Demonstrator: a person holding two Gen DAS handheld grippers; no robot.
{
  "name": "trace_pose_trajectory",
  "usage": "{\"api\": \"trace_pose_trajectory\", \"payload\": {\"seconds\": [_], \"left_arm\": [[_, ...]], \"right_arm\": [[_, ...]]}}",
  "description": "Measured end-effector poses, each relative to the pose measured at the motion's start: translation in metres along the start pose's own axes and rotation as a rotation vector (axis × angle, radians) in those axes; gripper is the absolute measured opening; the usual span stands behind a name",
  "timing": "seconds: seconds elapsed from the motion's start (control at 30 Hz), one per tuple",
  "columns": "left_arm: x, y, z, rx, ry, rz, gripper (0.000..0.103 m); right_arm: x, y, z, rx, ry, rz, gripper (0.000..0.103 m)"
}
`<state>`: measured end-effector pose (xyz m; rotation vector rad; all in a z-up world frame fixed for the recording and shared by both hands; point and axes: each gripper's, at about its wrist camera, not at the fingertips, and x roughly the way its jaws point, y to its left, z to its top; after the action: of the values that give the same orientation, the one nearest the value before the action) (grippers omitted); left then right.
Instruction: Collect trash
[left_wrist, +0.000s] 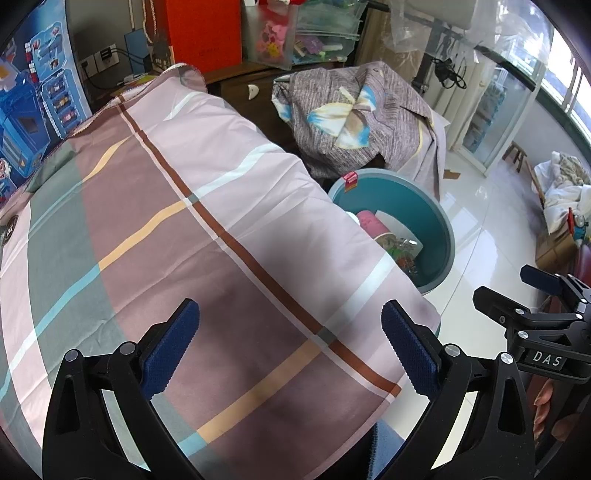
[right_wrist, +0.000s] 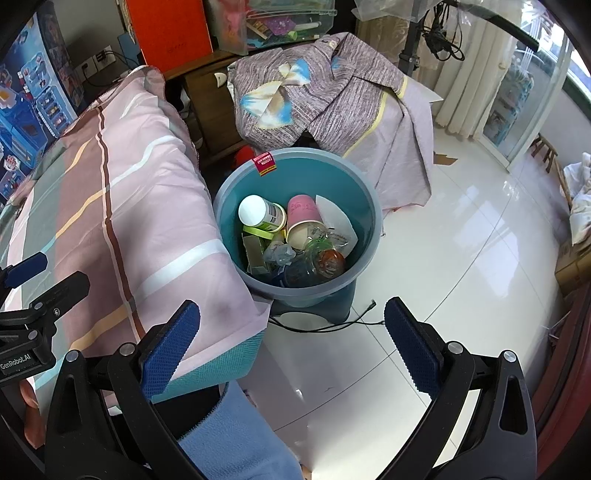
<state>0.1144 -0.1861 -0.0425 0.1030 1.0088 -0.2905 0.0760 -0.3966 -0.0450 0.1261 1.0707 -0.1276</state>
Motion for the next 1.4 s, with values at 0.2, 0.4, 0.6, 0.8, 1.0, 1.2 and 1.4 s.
{"api": "trace_pose_trajectory", "payload": {"seconds": [0.2,0.4,0.6,0.8,1.0,1.2,1.4], "left_arm": [[0.0003,-0.0001,-0.0004,0.001,0.001,0.001,0.099],[0.0,0.0001,-0.0001,0.001,0.0,0.002,0.099],[0.0002,0.0013,-0.0003,0.001,-0.002,0.002,0.099],[0.0,0.0011,-0.0001,0.001,0.0,0.002,0.099],[0.0003,0.0016,-0.0003,0.001,-0.001,0.002,0.099],[0.0007,0.0028,0.0001,-0.001,0.0,0.002,0.099],[0.0026,0.0089,0.0016,-0.01,0.002,0.01,0.099]], "right_arm": [[-0.0001,-0.0004,0.0005,0.0,0.001,-0.001,0.096],[0.0025,0.0007,-0.0009,0.002,0.003,0.0,0.096],[0.0026,0.0006,-0.0007,0.002,0.003,-0.001,0.096],[0.0028,0.0008,-0.0008,0.001,0.004,-0.001,0.096],[0.0028,0.0009,-0.0006,0.002,0.003,0.0,0.096],[0.0028,0.001,0.0,0.0,0.003,-0.001,0.096],[0.0035,0.0022,0.001,0.0,0.001,-0.003,0.096]]}}
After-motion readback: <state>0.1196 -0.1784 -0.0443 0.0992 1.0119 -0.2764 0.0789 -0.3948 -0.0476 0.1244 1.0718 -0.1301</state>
